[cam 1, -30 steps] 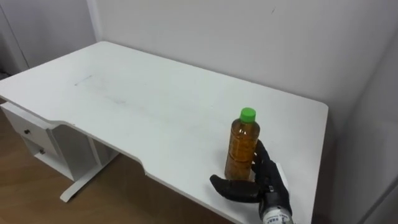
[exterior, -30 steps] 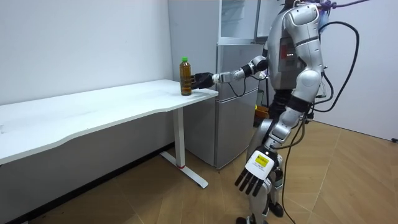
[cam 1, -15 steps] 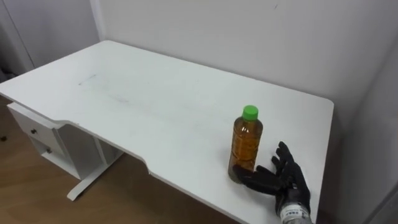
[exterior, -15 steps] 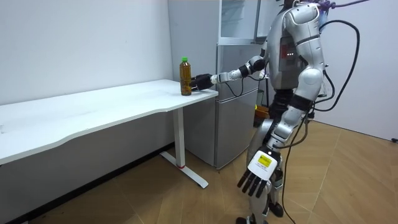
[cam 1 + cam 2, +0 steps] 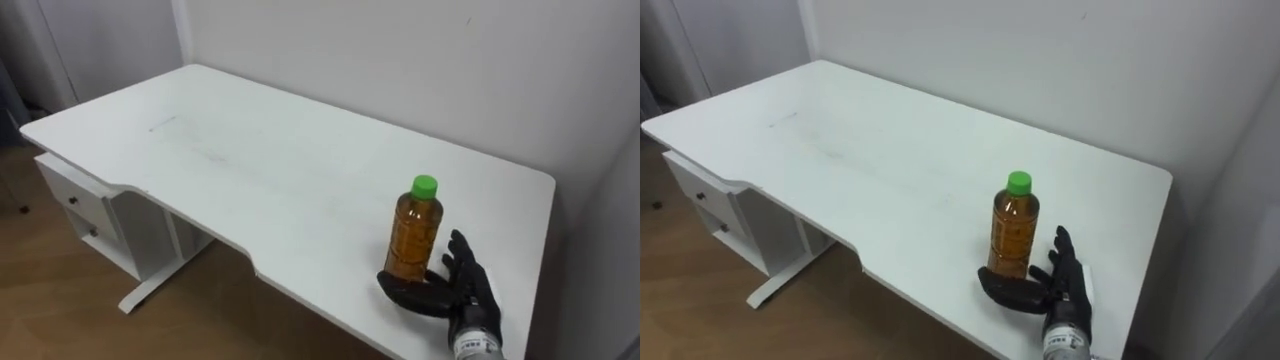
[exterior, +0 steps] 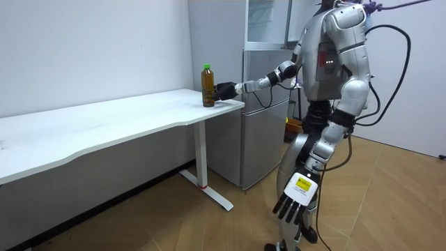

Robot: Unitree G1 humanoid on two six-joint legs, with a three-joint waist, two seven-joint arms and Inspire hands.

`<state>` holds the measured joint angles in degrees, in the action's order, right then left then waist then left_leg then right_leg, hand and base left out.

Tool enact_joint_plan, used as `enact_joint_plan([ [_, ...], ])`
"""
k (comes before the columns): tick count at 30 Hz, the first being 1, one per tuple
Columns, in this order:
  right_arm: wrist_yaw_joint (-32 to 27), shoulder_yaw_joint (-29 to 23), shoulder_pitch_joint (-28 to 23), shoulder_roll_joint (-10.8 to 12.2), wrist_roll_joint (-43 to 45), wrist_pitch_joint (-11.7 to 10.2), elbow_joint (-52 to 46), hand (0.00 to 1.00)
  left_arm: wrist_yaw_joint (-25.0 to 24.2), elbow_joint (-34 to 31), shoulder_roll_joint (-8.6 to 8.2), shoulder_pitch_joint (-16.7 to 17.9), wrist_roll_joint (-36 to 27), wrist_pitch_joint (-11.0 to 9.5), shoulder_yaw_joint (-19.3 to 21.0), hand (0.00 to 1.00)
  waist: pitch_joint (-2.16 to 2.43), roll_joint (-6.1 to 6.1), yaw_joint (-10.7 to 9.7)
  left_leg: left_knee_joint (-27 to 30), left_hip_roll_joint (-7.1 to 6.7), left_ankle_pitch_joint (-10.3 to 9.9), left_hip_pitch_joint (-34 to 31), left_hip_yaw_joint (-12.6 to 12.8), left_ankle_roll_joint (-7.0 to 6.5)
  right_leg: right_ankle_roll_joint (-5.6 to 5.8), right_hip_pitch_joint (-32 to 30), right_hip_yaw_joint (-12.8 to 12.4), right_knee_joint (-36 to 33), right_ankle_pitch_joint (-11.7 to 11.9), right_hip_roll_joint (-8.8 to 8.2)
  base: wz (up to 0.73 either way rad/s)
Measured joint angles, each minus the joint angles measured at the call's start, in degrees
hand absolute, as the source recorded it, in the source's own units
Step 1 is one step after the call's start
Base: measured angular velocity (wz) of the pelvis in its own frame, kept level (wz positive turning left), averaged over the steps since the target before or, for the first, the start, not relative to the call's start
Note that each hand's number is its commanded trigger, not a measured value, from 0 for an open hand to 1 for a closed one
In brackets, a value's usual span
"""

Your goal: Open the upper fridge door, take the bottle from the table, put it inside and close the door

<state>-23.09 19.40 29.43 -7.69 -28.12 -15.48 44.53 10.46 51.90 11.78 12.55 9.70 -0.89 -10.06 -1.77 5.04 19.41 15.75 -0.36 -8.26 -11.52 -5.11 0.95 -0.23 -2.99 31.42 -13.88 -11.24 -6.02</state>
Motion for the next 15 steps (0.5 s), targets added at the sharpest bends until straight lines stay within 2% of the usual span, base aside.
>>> enact_joint_plan([
  [6,-0.1,2.7,0.2,0.0,1.8,0.7,-1.2,0.0,-1.1,0.8,0.76,0.0,0.0,0.0,0.0,0.0,-0.09,0.93,1.6,-0.1,0.01,0.0,0.1,-0.1,-0.01,0.0,0.1,0.1,0.0,0.0,0.0,0.0],
  [15,-0.9,4.4,3.1,0.0,1.8,0.7,-2.3,0.0,-2.3,1.1,1.01,-0.3,0.0,0.0,1.0,0.0,-0.42,1.45,2.3,-0.1,0.01,0.0,0.0,-0.2,-0.01,0.0,0.1,0.3,0.1,0.0,0.02,0.0],
])
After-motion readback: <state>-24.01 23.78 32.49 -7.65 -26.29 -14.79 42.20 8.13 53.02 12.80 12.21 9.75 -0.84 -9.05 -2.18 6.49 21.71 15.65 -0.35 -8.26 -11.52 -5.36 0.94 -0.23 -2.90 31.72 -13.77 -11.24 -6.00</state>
